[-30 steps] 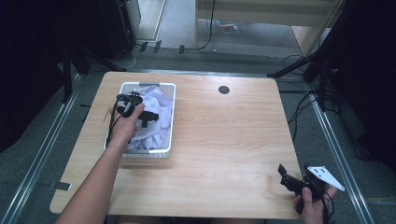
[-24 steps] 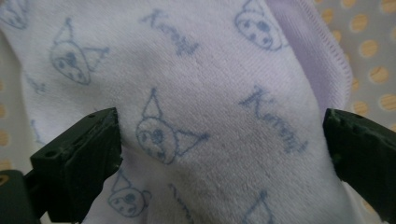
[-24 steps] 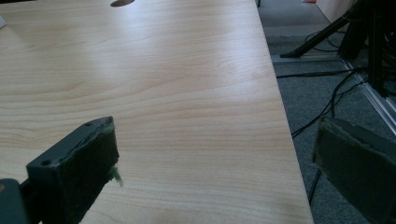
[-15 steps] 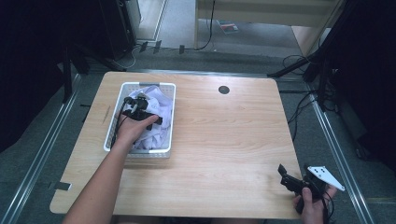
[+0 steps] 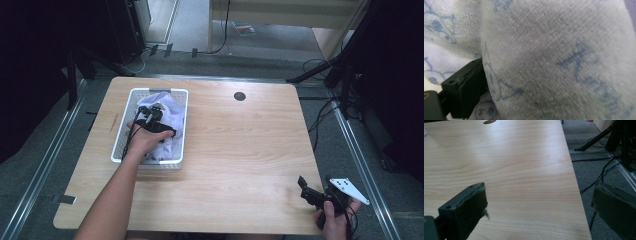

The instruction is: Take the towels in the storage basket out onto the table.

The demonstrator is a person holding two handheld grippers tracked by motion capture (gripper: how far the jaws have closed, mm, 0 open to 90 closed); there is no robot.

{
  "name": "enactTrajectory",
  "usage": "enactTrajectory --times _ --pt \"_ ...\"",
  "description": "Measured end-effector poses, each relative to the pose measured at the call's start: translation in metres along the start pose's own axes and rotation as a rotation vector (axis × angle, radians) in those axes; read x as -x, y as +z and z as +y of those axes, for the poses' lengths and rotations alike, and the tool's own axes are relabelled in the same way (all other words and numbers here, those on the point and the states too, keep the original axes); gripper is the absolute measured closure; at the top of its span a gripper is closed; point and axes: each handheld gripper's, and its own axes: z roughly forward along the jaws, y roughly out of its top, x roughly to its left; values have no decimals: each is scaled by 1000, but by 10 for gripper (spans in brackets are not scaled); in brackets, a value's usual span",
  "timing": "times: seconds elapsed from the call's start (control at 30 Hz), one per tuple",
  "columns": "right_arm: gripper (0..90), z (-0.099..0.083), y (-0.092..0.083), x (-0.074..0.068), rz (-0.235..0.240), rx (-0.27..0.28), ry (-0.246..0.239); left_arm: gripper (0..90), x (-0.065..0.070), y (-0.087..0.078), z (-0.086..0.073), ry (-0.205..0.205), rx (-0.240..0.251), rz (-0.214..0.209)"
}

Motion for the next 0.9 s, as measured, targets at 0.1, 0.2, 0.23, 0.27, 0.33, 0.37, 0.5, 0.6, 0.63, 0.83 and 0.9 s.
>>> enactTrajectory --times 0.1,0.2,0.23,0.27,0.33,0.37,0.5,0.6,0.63,0.83,0.9 --pt "6 0 0 0 0 -1 0 229 -1 -5 -1 18 9 -11" --pt "6 0 0 0 -2 -4 2 401 -10 -9 -2 -1 22 -26" --pt "6 0 0 0 -2 -4 2 430 -10 -9 -2 -1 22 -26" --pt "6 0 0 0 -3 -5 2 461 -14 -10 -2 -18 27 -34" --pt "6 0 0 0 -3 -7 6 501 -16 -11 -2 -38 30 -35" --pt "6 0 0 0 -3 -8 7 519 -16 -11 -2 -38 30 -35" --pt "6 0 0 0 -1 -8 6 549 -17 -12 -1 -54 28 -30" --pt "6 0 0 1 3 -7 9 563 -18 -15 2 -65 11 -40" --pt "6 0 0 1 3 -8 10 566 -18 -16 3 -63 7 -35" --pt "6 0 0 2 4 -8 22 567 -26 -35 12 -101 16 -85" --pt "6 0 0 2 4 -8 22 567 -27 -42 14 -95 16 -87"
